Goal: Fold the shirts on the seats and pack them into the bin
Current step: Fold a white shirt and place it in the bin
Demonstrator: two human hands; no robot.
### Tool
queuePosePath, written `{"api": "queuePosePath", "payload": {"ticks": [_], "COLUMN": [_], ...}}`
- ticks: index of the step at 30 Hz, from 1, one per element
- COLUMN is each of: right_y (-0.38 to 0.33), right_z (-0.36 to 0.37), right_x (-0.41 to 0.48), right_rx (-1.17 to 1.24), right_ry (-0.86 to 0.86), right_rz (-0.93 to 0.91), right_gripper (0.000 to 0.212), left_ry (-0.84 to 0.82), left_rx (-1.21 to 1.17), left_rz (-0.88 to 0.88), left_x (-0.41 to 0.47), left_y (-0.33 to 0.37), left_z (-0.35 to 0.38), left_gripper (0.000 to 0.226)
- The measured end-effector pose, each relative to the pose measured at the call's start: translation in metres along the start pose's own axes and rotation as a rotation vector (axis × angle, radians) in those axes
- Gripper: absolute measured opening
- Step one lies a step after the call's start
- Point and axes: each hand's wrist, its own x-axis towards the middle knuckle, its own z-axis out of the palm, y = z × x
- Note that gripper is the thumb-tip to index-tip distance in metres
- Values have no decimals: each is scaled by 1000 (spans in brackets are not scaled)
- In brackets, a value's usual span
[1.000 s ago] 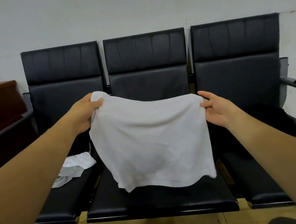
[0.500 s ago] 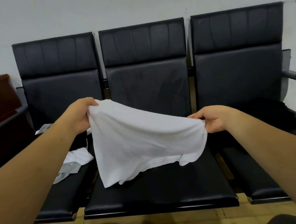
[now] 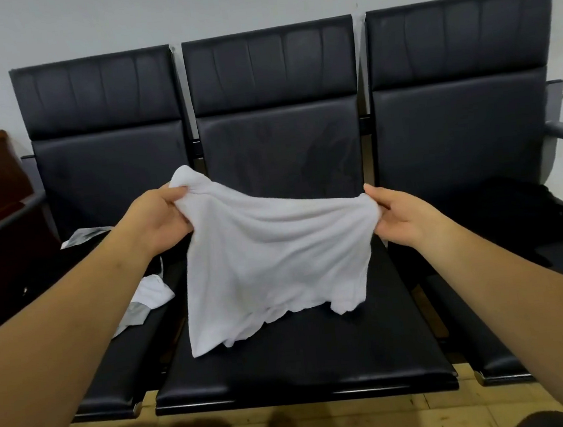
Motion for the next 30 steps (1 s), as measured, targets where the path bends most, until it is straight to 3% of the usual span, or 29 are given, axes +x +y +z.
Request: {"api": "queuePosePath", "payload": {"ticks": [5,9,13,16,18,21,25,30], "right_y": [3,12,19,21,18,10,-5,-47], "right_z": [-8,-17,-22,-22,-20,-13,4,37], "right_x": [6,4,13,23,26,36,57,87], "right_rx": [-236,-347,-260,-161,-224,-306,-356,-298], "right_ry": [38,64,108,162,143,123,157,246], "right_rz": [163,245,126,43,61,75,-37,-287], "right_gripper": [27,35,28,30,30,42,27,20], "left_ry": [-82,25,110,92,74,85,101,239], "left_rx": [-91,-48,63,88,95,90,141,127], "left_rz": [20,-29,-126,-171,-173,-159,-132,6], "left_x": [0,2,10,16,19,25,38,78], "left_y": [-11,-27,-38,-42,-39,-35,-28,7], "left_z": [2,3,-4,-14,-19,-23,-13,9], "left_gripper": [36,28,23,34,42,51,30,48]}}
